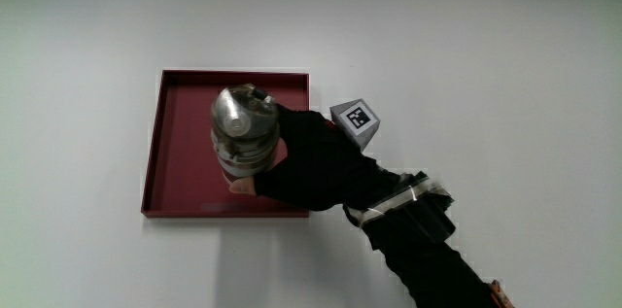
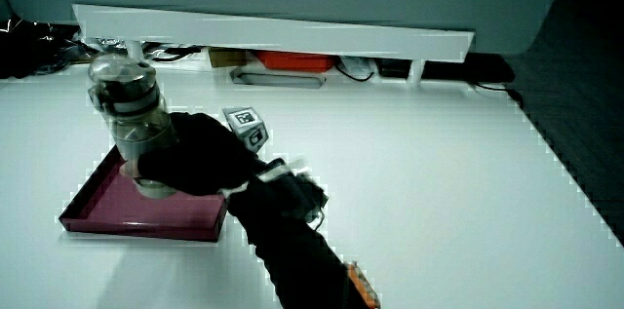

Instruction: Place bottle

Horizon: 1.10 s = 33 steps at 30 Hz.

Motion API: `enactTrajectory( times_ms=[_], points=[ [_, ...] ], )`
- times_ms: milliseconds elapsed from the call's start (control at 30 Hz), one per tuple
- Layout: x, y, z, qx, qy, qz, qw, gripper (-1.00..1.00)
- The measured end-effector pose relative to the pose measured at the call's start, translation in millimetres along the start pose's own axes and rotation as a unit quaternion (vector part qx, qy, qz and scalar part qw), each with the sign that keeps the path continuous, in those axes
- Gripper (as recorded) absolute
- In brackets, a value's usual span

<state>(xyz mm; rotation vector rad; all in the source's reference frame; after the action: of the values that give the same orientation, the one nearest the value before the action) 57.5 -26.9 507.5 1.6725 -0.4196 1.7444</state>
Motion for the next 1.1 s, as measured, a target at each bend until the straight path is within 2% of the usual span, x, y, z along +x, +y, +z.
enactTrajectory(
  times_ms=[100,267,300,600,667,733,833,900,1100],
  points=[
    [10.3,7,-6.8,0.003,-0.014,-0.011,0.9998,0.0],
    [36.1,11,-13.9,0.012,-0.004,-0.037,0.9992,0.0],
    [38.7,10,-15.3,0.013,0.003,-0.045,0.9989,0.0],
    [63.5,11,-21.8,0.025,0.003,-0.09,0.9956,0.0],
    [65.9,9,-22.3,0.027,0.015,-0.087,0.9957,0.0],
    [67.3,9,-22.6,0.028,0.004,-0.083,0.9961,0.0],
    [69.1,8,-22.7,0.027,0.021,-0.083,0.9959,0.0],
    [71.4,7,-21.8,0.031,0.024,-0.094,0.9948,0.0],
    [72.4,7,-22.5,0.027,0.033,-0.093,0.9948,0.0]
  ],
)
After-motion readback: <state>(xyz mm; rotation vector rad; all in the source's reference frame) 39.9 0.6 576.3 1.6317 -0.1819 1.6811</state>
